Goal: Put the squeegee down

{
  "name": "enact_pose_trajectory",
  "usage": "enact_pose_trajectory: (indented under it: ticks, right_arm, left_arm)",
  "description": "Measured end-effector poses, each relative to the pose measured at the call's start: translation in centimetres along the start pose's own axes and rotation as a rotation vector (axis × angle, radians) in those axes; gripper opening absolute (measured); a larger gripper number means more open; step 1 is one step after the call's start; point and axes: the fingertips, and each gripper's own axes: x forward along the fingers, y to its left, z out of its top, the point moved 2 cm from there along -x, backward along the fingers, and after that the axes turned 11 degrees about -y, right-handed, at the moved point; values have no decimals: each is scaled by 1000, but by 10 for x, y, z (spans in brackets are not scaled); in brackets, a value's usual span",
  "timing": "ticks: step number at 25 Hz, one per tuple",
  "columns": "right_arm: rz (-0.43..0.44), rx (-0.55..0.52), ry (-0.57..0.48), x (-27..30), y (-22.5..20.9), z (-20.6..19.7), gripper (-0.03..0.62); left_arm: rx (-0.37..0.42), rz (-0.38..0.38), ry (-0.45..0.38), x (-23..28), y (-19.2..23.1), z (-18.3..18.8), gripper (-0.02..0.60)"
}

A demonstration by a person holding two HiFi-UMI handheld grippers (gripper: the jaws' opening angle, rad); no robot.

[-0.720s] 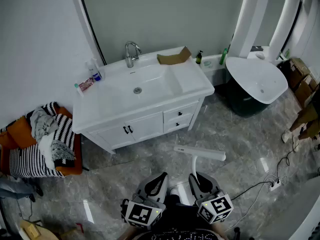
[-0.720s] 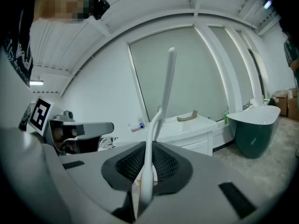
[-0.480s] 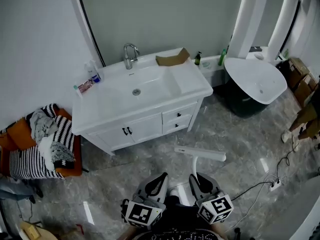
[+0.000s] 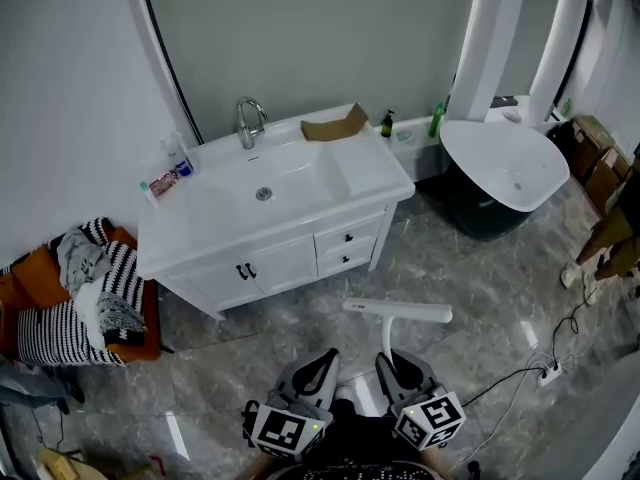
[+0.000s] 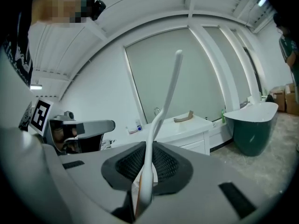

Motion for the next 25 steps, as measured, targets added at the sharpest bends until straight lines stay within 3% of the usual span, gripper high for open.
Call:
enact_pose_trajectory:
  ticks: [12,25]
  right_arm:
    - [-22,26,-42,-11,-42,12,52]
    - [-94,46,12,41,-90,17,54]
  left_arm:
    - [10,5,16,26,-20,-15,5]
    - [-36,-34,77,95,18,-24,5]
